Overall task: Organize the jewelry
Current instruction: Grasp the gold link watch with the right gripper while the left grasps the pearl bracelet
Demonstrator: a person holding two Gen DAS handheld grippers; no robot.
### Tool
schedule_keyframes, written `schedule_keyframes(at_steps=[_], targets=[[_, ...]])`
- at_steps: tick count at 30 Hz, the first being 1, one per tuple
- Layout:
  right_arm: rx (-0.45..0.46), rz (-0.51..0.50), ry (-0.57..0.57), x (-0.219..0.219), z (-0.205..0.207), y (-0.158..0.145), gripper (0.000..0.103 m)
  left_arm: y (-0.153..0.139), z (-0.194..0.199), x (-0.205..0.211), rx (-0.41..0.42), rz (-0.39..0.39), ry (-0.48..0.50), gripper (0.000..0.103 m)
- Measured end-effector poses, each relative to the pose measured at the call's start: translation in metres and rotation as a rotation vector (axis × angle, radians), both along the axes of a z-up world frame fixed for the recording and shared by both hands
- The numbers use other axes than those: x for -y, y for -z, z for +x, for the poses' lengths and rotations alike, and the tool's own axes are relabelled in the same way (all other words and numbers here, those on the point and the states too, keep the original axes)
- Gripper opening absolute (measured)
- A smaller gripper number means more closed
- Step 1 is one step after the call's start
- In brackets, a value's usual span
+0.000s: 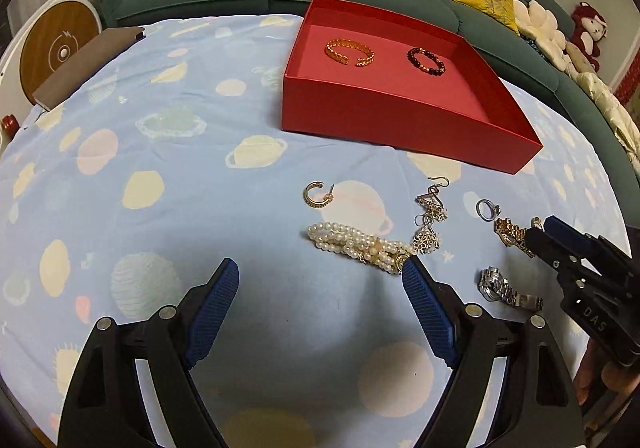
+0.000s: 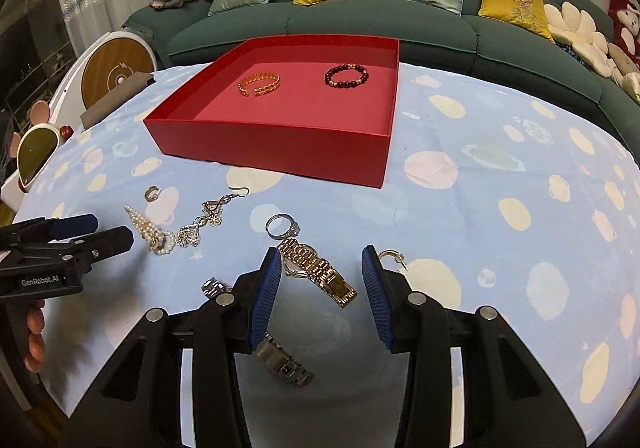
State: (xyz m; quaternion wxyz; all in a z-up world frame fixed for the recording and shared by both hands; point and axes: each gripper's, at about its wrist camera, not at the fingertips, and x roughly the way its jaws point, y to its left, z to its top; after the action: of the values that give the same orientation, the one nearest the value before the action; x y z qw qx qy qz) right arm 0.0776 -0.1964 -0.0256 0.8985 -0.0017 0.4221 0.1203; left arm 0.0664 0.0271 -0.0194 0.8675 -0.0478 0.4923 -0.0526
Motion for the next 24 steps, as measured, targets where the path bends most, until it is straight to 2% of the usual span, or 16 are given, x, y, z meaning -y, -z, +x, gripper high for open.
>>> schedule_keyframes(at_steps=[12, 14, 16, 18, 24], targets=[[-0.04, -0.012, -0.045, -0.013, 0.014, 0.015, 0.042, 0.005, 0.005, 0.002, -0.012, -0.002, 0.001, 0.081], [-0.041, -0.025, -0.041, -0.015, 0.013, 0.015, 0.04, 0.007, 0.007, 0.002, -0.015, 0.001, -0.005, 0.081], [-0.036, -0.053, -0.04, -0.018, 0.01, 0.016, 0.03, 0.008, 0.009, 0.002, -0.016, 0.002, -0.014, 0.081], [-0.045, -0.049, -0.043, -0.019, 0.007, 0.015, 0.025, 0.01, 0.012, 0.002, -0.016, 0.004, -0.025, 0.081], [-0.065, -0.043, -0.037, -0.019, 0.002, 0.014, 0.024, 0.011, 0.021, 0.007, -0.001, 0.018, -0.054, 0.081]])
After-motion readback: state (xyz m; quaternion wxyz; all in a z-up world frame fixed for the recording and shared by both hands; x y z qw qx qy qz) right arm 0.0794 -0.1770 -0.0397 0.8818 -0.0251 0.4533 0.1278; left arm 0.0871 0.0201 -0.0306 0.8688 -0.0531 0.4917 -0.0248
